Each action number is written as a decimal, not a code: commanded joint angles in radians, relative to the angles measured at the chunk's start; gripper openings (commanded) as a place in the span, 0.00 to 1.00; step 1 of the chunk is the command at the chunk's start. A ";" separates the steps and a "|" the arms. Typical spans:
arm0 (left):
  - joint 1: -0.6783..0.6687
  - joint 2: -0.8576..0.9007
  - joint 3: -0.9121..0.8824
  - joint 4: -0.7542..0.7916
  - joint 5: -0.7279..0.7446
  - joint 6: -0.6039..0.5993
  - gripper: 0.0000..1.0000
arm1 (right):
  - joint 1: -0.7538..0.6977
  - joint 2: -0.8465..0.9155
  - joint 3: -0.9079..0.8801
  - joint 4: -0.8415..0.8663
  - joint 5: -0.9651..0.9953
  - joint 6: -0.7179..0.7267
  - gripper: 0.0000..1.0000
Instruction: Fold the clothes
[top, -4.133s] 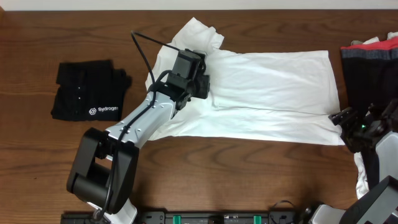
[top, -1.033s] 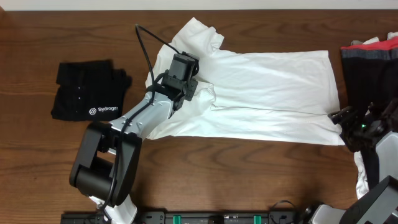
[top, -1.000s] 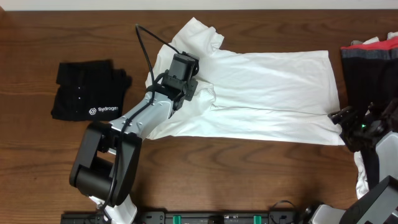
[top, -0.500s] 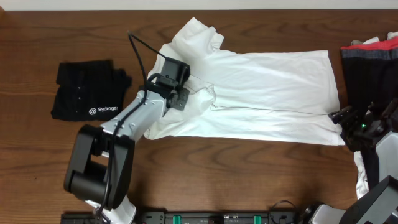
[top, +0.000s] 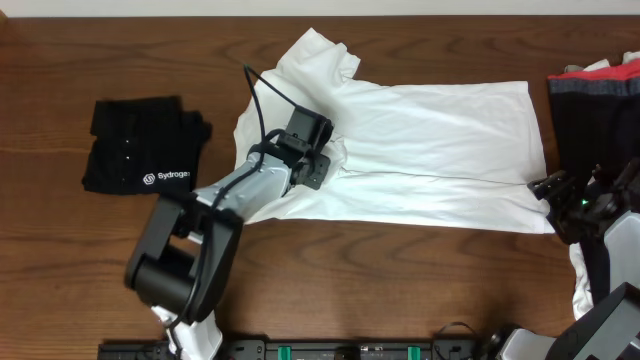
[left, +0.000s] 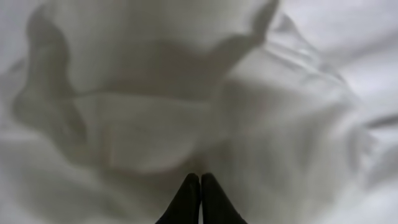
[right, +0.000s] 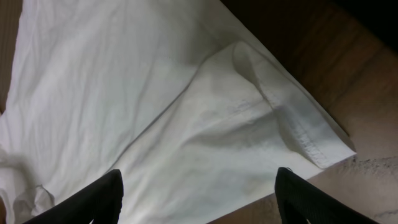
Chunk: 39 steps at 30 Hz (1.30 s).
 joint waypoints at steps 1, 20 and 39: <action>0.005 0.042 -0.007 0.053 -0.067 0.002 0.06 | 0.006 0.003 0.018 -0.004 -0.005 -0.013 0.77; 0.030 0.057 0.012 0.419 -0.237 0.098 0.06 | 0.006 0.003 0.018 -0.010 -0.005 -0.013 0.76; 0.138 -0.382 0.037 -0.417 -0.174 -0.098 0.66 | 0.006 0.003 0.018 -0.040 -0.004 -0.103 0.77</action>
